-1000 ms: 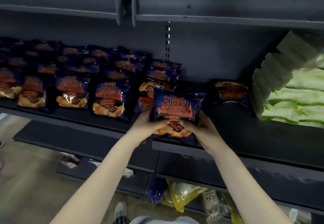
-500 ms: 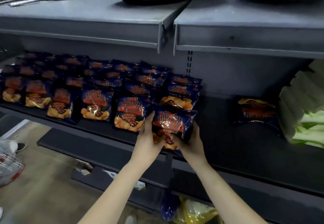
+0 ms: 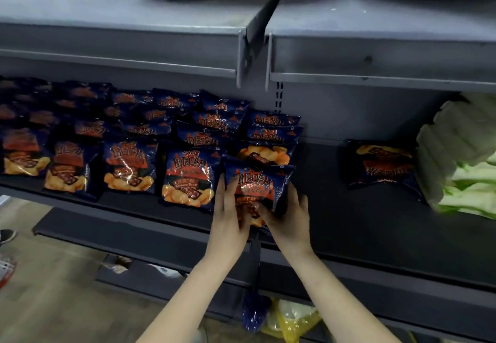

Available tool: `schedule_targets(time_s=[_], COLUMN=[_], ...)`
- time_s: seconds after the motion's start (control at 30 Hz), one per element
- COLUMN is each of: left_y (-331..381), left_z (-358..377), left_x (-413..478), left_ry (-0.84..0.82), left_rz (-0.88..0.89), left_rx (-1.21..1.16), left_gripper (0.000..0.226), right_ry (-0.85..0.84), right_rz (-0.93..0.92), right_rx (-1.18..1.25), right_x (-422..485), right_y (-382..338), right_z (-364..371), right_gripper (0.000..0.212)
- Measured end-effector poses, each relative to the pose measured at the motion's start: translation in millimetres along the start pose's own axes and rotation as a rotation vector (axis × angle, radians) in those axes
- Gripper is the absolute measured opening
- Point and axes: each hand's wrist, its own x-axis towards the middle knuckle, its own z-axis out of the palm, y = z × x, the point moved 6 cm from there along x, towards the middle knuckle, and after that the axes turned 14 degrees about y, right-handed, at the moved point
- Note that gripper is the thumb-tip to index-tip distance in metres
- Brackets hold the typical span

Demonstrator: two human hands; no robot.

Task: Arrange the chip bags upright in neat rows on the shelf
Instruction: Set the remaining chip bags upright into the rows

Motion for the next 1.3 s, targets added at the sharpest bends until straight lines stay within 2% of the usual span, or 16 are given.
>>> schedule_targets(time_s=[0.2, 0.37, 0.57, 1.0, 1.17, 1.3], left_y=[-4, -6, -13, -15, -12, -8], left_z=[10, 15, 22, 23, 22, 17], left_x=[5, 5, 6, 3, 1, 0], left_ry=[-0.052, -0.073, -0.114, -0.067, -0.050, -0.032], left_rz=[0.024, 0.057, 0.051, 0.086, 0.122, 0.144], left_rx=[-0.022, -0.039, -0.052, -0.051, -0.058, -0.092], left_gripper=[0.079, 0.080, 0.076, 0.068, 0.062, 0.062], right_ry=[0.138, 0.184, 0.193, 0.202, 0.164, 0.190], right_rz=[-0.028, -0.072, -0.071, -0.075, 0.001, 0.085], right_rx=[-0.064, -0.075, -0.121, -0.170, -0.029, 0.175], right_x=[0, -5, -5, -8, -6, -8], right_y=[0, -6, -6, -4, -3, 3], right_z=[-7, -8, -5, -4, -7, -21], right_gripper=[0.098, 0.090, 0.091, 0.089, 0.084, 0.064])
